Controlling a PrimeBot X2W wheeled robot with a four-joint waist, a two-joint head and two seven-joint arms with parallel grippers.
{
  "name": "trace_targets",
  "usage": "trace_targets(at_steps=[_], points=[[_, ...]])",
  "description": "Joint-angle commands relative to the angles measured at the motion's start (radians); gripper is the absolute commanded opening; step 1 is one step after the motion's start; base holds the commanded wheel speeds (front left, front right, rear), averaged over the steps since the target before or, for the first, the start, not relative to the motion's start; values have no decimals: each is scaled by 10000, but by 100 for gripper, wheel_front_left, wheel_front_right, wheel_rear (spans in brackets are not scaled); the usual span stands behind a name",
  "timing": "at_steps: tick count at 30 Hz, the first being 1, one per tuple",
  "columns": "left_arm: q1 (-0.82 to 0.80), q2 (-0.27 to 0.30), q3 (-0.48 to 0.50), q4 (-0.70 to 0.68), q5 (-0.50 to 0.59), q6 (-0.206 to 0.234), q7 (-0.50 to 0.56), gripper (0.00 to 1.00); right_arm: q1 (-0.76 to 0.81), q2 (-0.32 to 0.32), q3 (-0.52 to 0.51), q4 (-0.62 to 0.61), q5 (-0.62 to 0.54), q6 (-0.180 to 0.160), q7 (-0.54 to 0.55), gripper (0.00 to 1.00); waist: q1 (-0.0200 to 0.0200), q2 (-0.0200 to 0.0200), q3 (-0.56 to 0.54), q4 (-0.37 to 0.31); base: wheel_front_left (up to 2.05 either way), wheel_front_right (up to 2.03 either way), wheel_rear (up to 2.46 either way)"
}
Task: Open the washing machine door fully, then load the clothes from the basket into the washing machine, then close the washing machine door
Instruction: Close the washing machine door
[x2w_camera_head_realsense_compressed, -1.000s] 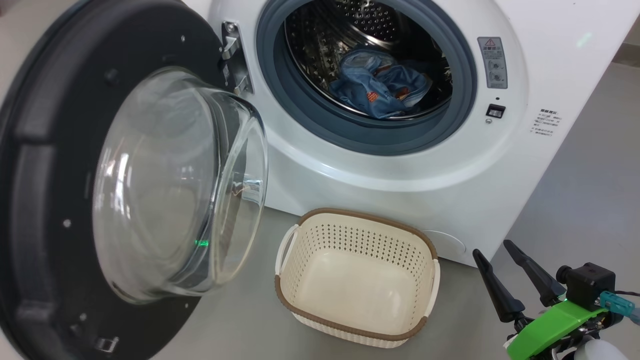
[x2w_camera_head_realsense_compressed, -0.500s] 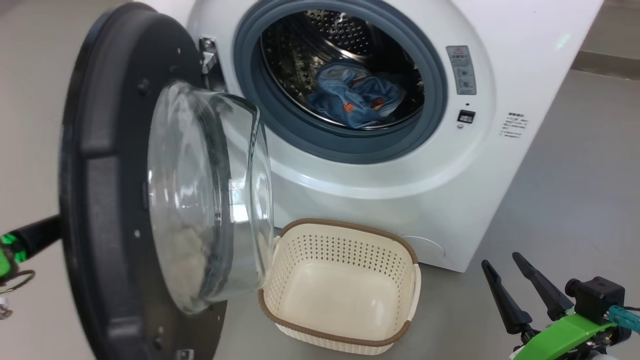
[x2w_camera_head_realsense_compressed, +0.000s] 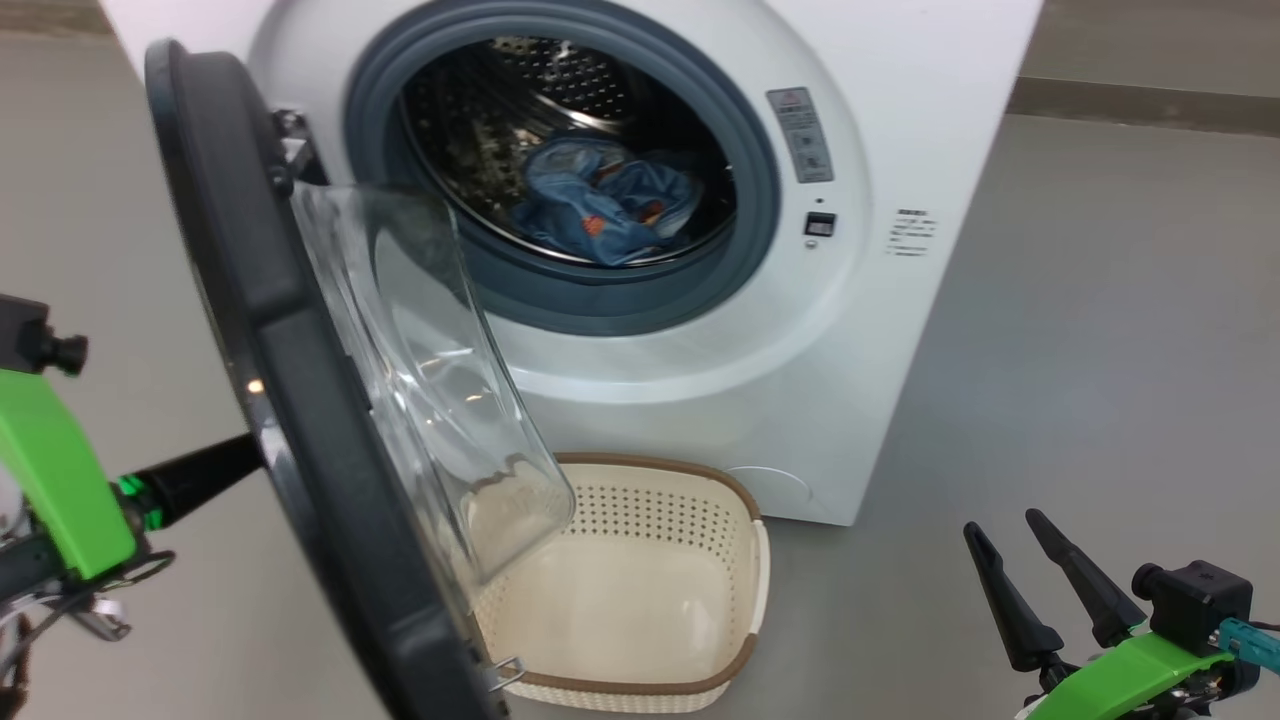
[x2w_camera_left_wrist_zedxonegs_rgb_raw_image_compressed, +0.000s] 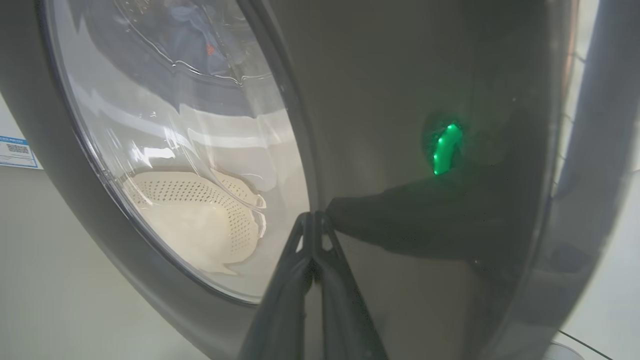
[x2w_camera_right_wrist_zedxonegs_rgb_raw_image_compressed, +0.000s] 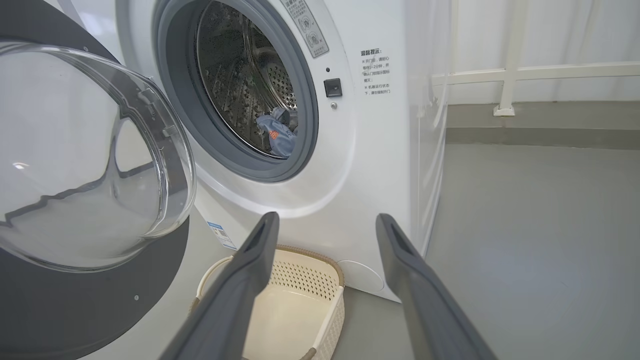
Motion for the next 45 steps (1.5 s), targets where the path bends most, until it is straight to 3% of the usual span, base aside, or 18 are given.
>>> trace_targets(at_steps=[1,12,22,33,45], points=[[-626,166,305,-292,35,-103,-133,0,-11,-129,100,-251,11,100,-120,100,0,0,25,-451,0,0,0],[-1750,-734,-374,502,669,-100,-897,0,-217,-15,-53,-291,-41,100,-120,100,0,0,396,-1822,0,0,0],[-2544,-1263,-582,1722,1191,-74,-1639,0,-350,17,-112,-282,-38,100,-120,100,0,0,569,-2637,0,0,0],[-1796,-880,-388,1813,1396,-94,-2162,0,-242,52,-267,-226,-55,100,-120,100,0,0,449,-2525,0,0,0],[747,-628,90,1456,1403,-101,-3293,0,-98,-83,-145,-232,4,100,-120,100,0,0,89,-2446,0,0,0]])
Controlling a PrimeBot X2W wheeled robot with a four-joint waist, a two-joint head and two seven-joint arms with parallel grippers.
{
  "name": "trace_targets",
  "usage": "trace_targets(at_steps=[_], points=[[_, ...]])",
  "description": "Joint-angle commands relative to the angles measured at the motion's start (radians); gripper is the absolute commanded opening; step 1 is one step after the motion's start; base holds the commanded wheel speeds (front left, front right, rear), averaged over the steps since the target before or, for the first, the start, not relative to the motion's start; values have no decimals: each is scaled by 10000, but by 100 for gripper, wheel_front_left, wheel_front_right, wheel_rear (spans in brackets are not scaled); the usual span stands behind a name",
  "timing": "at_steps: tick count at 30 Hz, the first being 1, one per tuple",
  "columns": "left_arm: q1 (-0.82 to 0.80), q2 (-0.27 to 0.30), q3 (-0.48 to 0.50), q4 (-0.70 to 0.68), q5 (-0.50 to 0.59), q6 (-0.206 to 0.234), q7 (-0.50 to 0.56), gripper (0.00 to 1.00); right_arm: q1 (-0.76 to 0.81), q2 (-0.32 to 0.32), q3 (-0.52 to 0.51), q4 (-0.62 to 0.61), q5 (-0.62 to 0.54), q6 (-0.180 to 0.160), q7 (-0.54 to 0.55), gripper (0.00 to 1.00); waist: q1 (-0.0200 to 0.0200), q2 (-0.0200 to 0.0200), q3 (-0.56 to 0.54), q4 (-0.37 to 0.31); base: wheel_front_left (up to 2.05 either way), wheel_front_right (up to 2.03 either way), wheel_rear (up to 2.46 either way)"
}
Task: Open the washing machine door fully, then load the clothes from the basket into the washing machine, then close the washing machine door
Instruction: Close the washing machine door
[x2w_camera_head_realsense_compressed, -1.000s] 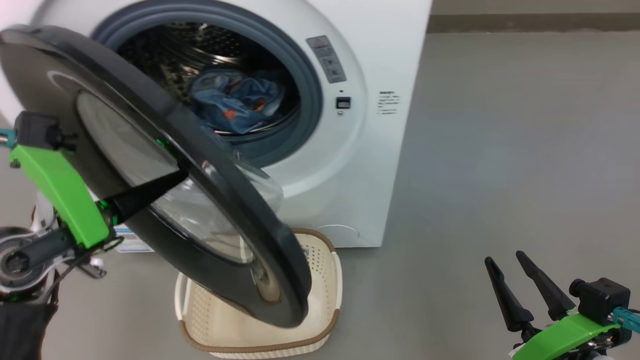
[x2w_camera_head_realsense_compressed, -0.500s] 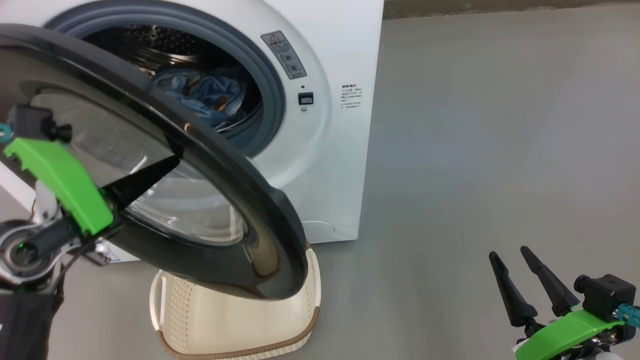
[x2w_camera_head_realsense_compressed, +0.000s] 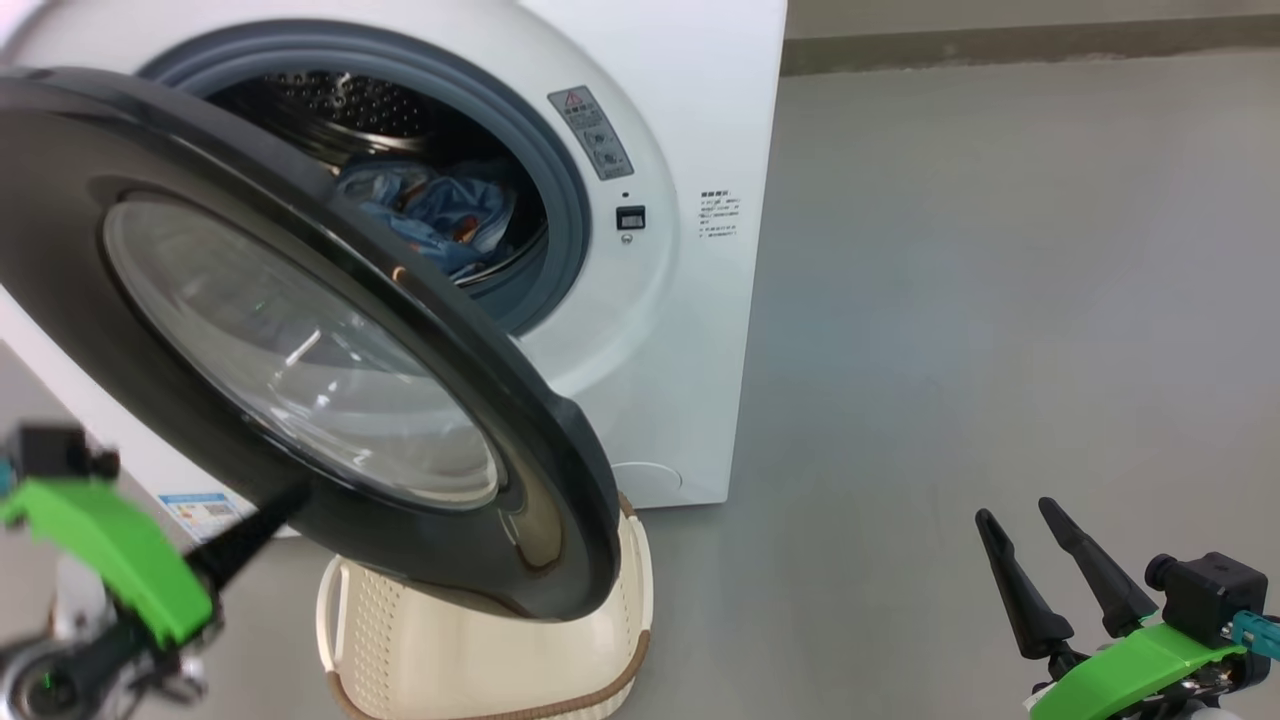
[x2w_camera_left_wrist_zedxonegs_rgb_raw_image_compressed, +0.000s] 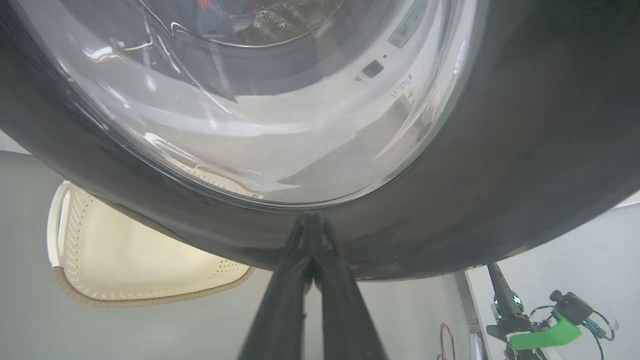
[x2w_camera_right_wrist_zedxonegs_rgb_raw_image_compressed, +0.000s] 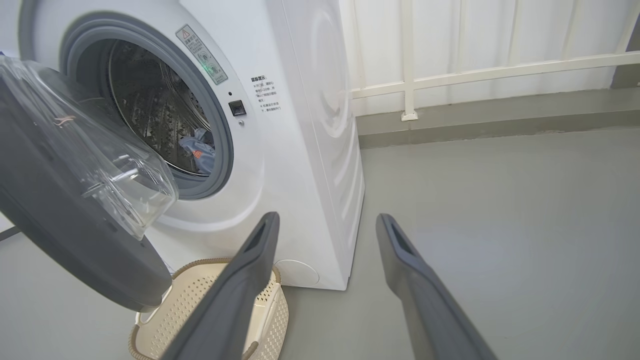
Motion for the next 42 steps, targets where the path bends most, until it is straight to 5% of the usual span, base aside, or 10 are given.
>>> trace_targets(at_steps=[1,5,7,8,10,11,31,42], points=[[-112,439,530,-299,-66,-69,-141,0,-40,-223,158,-223,58,100,-120,100,0,-1,-44,-46,0,0,0],[760,470,645,-279,40,-69,-699,0,28,-279,165,-253,71,100,-120,100,0,-1,-104,-159,0,0,0],[1149,537,586,-184,302,-69,-1046,15,78,-291,148,-260,73,100,-120,100,0,-1,-123,-209,0,0,0],[1323,558,560,-116,432,-70,-1254,29,101,-295,145,-262,74,100,-120,100,0,-1,-131,-239,0,0,0],[1623,590,492,66,690,-70,-1684,95,132,-296,131,-258,80,100,-120,100,0,-1,-140,-303,0,0,0],[1758,611,426,149,791,-70,-1865,100,141,-293,126,-257,83,100,-120,100,0,-1,-146,-334,0,0,0],[3314,670,-699,1518,1676,-70,-7556,100,348,-355,-12,-213,135,100,-120,100,0,-1,-275,-1215,0,0,0],[3424,448,-566,2239,3362,-71,-9108,100,371,-348,-86,-98,168,100,-120,100,0,-1,-272,-1447,0,0,0]])
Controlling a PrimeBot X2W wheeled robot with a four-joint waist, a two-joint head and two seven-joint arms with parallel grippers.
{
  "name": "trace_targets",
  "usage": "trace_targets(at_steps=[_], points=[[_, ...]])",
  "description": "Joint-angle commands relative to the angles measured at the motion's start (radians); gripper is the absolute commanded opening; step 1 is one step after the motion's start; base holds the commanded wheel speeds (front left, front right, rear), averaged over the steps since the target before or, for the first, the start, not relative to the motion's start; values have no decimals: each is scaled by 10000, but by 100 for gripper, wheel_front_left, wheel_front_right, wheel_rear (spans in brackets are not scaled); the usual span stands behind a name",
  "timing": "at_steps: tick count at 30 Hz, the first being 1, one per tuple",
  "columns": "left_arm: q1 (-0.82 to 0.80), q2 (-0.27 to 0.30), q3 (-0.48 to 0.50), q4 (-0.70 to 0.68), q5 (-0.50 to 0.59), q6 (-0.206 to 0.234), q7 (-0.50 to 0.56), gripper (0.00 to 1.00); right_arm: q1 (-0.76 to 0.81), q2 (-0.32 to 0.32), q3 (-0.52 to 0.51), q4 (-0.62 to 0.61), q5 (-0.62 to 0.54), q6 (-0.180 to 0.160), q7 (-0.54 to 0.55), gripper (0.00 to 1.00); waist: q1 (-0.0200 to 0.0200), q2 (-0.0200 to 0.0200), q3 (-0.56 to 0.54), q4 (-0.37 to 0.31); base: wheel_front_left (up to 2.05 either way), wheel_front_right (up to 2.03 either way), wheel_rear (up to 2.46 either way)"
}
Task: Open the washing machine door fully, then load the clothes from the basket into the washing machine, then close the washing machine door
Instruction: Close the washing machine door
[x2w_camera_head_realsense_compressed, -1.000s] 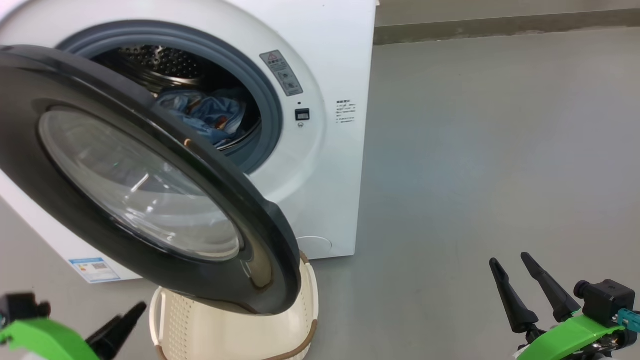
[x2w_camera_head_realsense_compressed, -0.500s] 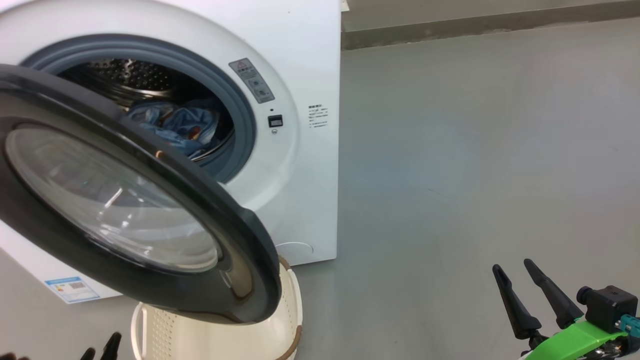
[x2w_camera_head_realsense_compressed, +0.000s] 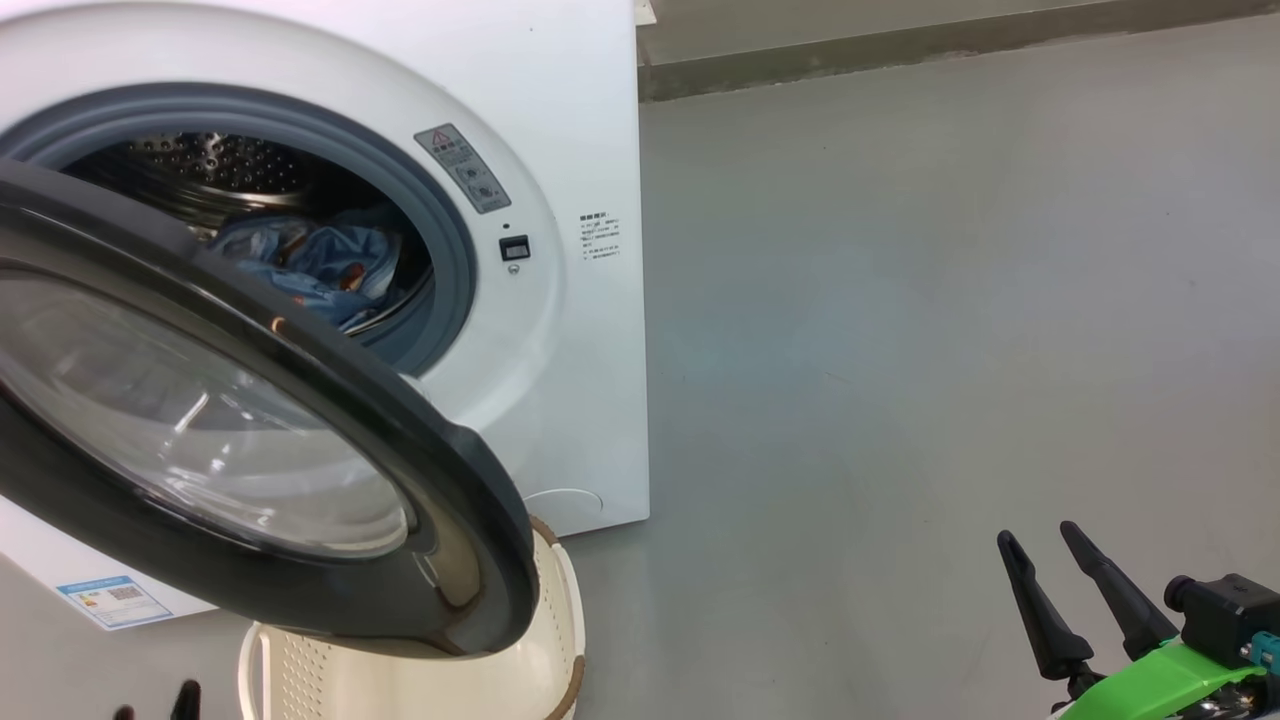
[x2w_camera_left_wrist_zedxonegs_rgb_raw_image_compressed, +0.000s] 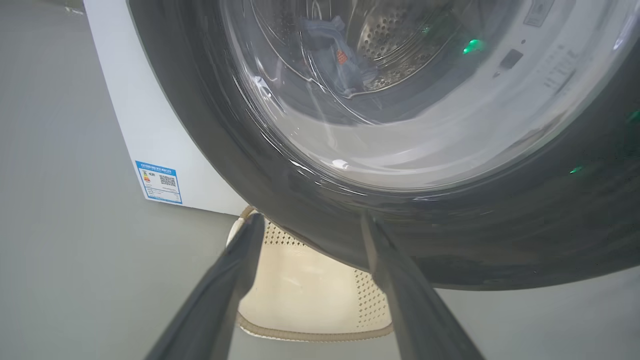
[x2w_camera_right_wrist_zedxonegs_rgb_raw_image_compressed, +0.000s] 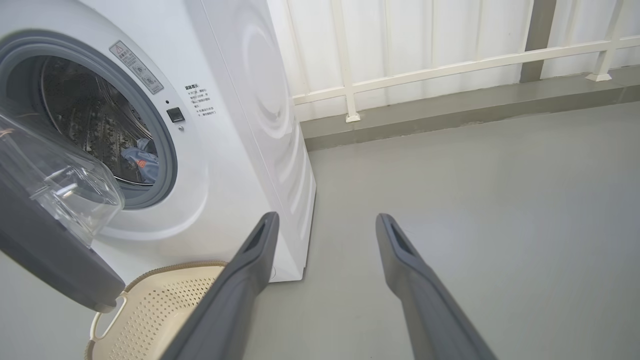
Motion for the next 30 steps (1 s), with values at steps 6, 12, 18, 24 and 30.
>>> trace_targets(at_steps=[6,12,18,24,30], points=[[-25,-576,1607,-786,2117,-27,-136,100,14,-260,55,-139,147,100,-120,100,0,0,-6,40,0,0,0],[236,-1307,2354,-1656,3949,-27,-137,100,45,-256,-15,-101,154,100,-120,100,0,0,-6,61,0,0,0],[418,-1924,3017,-2370,5324,-27,-138,100,76,-196,-96,-68,138,100,-120,100,0,0,20,60,0,0,0],[550,-2371,3566,-2787,6197,-27,-138,100,67,-163,-122,-77,109,100,-120,100,0,0,47,23,0,0,0],[640,-2682,3704,-2871,6414,-27,-139,100,57,-122,-150,-62,91,100,-120,100,0,0,78,34,0,0,0]])
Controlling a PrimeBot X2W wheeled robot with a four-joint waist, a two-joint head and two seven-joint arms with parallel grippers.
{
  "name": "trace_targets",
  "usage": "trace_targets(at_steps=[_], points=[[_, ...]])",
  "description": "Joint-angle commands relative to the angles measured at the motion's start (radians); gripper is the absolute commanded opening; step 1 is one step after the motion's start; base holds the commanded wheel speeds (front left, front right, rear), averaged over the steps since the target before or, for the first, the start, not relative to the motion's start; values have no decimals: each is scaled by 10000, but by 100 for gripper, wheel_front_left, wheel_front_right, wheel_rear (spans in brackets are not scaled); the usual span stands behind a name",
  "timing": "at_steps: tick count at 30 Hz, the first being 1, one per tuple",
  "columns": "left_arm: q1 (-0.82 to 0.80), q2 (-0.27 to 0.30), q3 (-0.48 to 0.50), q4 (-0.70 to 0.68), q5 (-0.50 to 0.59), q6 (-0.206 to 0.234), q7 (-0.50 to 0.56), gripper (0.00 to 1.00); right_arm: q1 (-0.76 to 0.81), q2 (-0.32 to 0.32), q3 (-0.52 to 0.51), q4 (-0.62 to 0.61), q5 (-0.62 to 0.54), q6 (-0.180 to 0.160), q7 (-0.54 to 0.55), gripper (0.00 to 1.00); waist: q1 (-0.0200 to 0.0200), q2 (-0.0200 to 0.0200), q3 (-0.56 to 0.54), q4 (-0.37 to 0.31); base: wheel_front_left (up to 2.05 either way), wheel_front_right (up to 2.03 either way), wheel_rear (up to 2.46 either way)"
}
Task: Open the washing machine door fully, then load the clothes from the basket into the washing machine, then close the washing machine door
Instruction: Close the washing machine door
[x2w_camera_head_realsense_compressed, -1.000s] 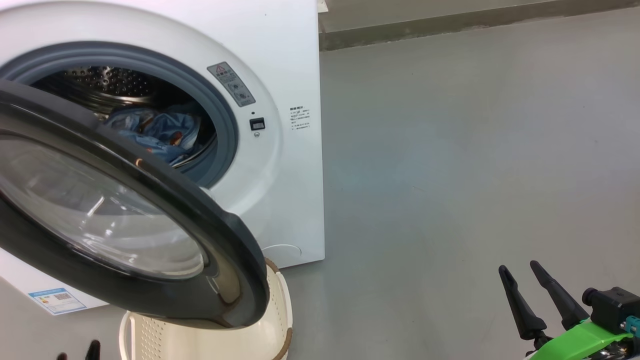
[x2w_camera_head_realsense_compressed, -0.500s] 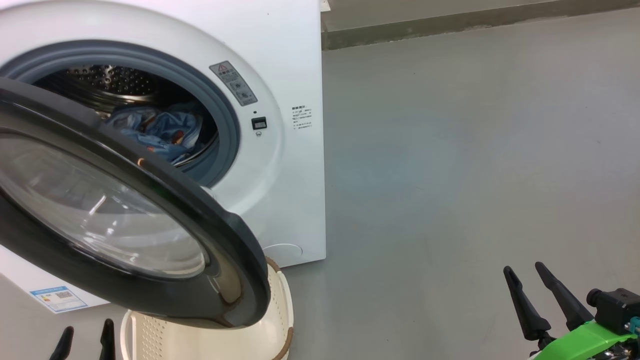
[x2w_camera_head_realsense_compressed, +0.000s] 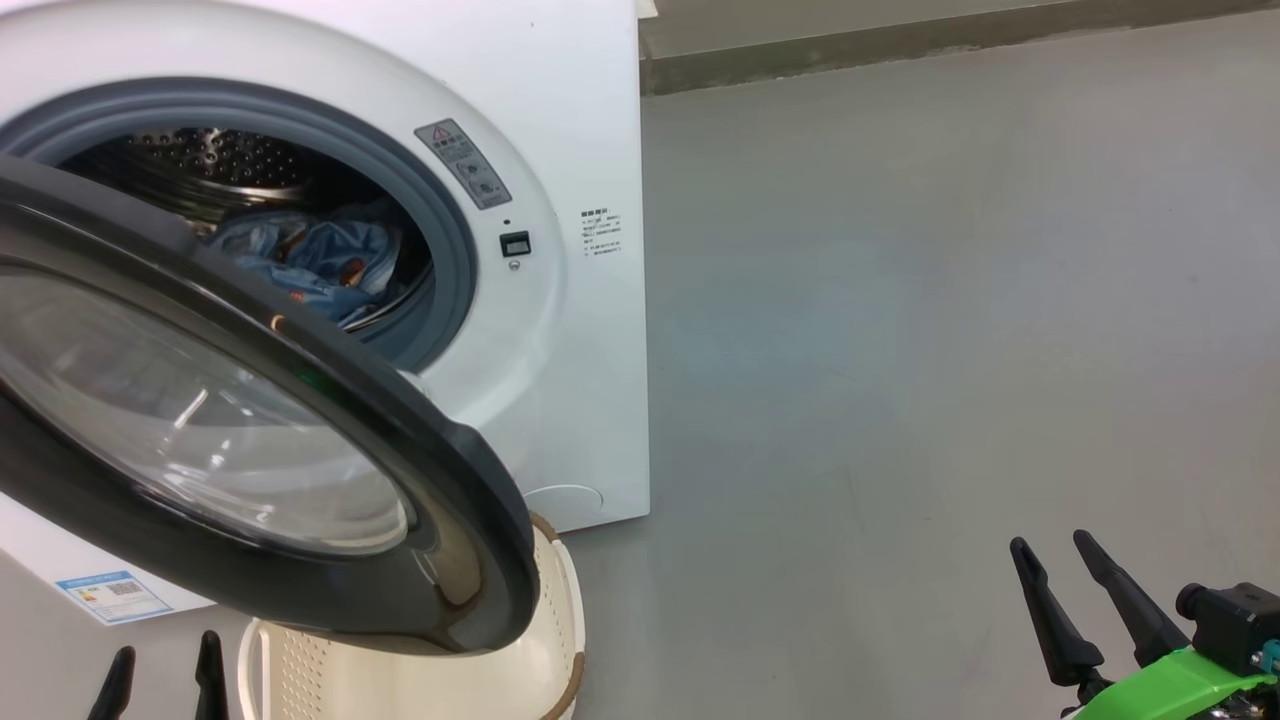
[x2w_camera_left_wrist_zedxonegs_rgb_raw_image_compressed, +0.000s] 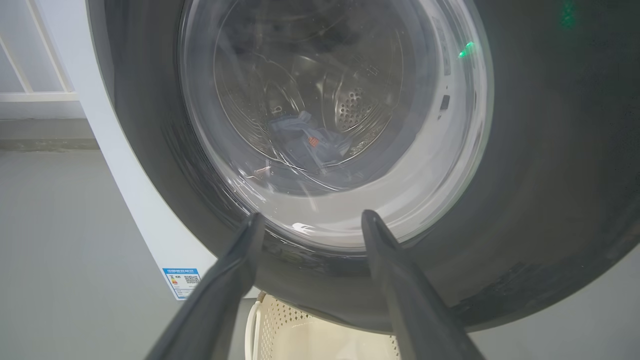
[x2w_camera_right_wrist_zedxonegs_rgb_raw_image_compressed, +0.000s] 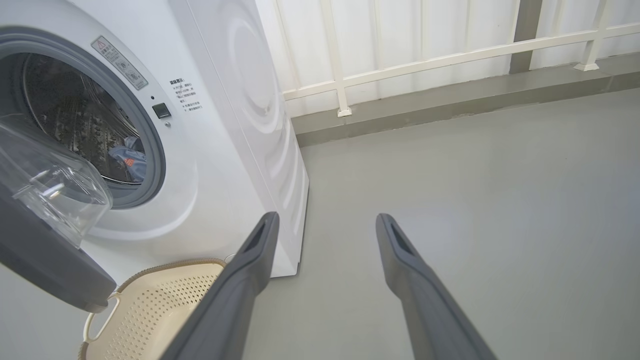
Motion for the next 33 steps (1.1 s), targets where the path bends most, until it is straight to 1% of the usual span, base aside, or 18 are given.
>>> trace_targets(at_steps=[1,22,23,25,26,33], points=[[-163,87,409,-276,146,-15,-66,100,-73,-186,135,-204,80,100,-120,100,0,0,14,8,0,0,0],[-149,-111,296,-233,95,-15,-66,100,-181,-162,235,-190,40,100,-120,100,0,0,-23,163,0,0,0],[-145,-122,276,-228,81,-15,-66,100,-206,-144,259,-189,57,100,-120,60,0,0,-26,190,0,0,0],[-149,-149,222,-199,32,-15,-66,100,-248,-86,330,-192,138,100,-120,25,0,0,-43,277,0,0,0],[-156,-157,189,-187,6,-15,-66,100,-276,-64,398,-201,182,100,-120,0,0,0,-46,325,0,0,0],[-272,-321,50,-208,-96,-15,-66,100,-755,117,721,-428,269,100,-120,0,0,0,-42,796,0,0,0]])
